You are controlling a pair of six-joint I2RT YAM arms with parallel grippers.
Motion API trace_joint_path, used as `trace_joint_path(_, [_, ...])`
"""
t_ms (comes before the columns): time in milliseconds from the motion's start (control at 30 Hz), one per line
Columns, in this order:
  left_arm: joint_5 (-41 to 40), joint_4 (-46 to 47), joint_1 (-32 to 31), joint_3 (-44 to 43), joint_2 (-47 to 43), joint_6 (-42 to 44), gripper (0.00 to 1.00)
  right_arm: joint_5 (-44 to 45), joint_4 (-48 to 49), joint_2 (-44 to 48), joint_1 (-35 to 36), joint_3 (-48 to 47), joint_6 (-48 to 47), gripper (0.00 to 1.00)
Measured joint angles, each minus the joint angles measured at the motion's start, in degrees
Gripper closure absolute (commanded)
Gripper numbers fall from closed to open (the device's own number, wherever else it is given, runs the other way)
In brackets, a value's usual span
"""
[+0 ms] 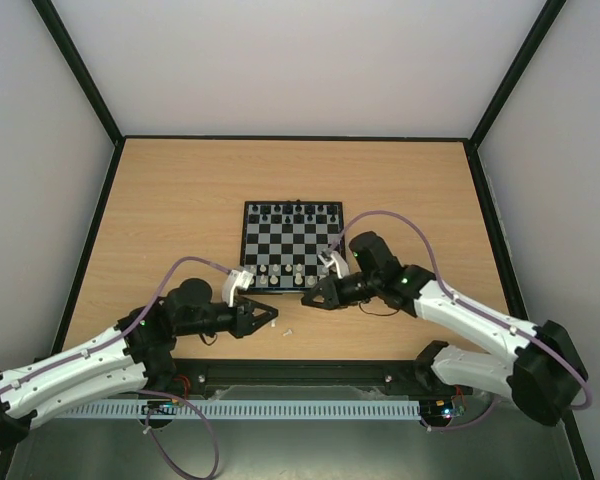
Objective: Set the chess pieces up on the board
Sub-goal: Place the chess piece on the chessboard.
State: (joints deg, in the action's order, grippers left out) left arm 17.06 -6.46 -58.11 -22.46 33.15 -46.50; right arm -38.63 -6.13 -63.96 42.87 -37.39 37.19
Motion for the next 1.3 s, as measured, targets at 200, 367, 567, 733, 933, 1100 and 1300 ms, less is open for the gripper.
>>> trace_joint_path(200, [-4.8,2.4,0.2,0.0,1.5,-4.4,0.87,1.9,11.1,13.3,0.0,9.9,7.5,0.68])
trace_joint_path(367, [-7.5,5.1,0.3,0.0,2.0,-8.7,0.88,4.7,20.9,20.7,0.0,17.5,15.5,0.66])
trace_joint_path(567, [-10.8,8.3,0.3,-1.2,1.9,-13.2,0.89,10.4,34.1,23.4,1.0,25.6,25.9,0.65])
trace_joint_path(733, [-13.4,12.8,0.3,-1.3,1.9,-17.4,0.90,15.5,41.9,22.6,3.4,25.9,30.4,0.61])
trace_joint_path(933, [-16.7,16.5,0.3,-1.3,1.8,-21.7,0.91,18.5,49.0,14.1,7.1,21.8,32.6,0.60])
trace_joint_path(1100, [-20.0,17.3,0.3,-1.3,-0.4,-24.2,0.91,20.0,54.6,8.7,9.9,19.5,33.6,0.54])
trace_joint_path(1300, [-23.0,17.4,0.3,-1.2,-3.0,-26.6,0.91,21.3,57.1,5.3,11.9,15.3,33.1,0.56])
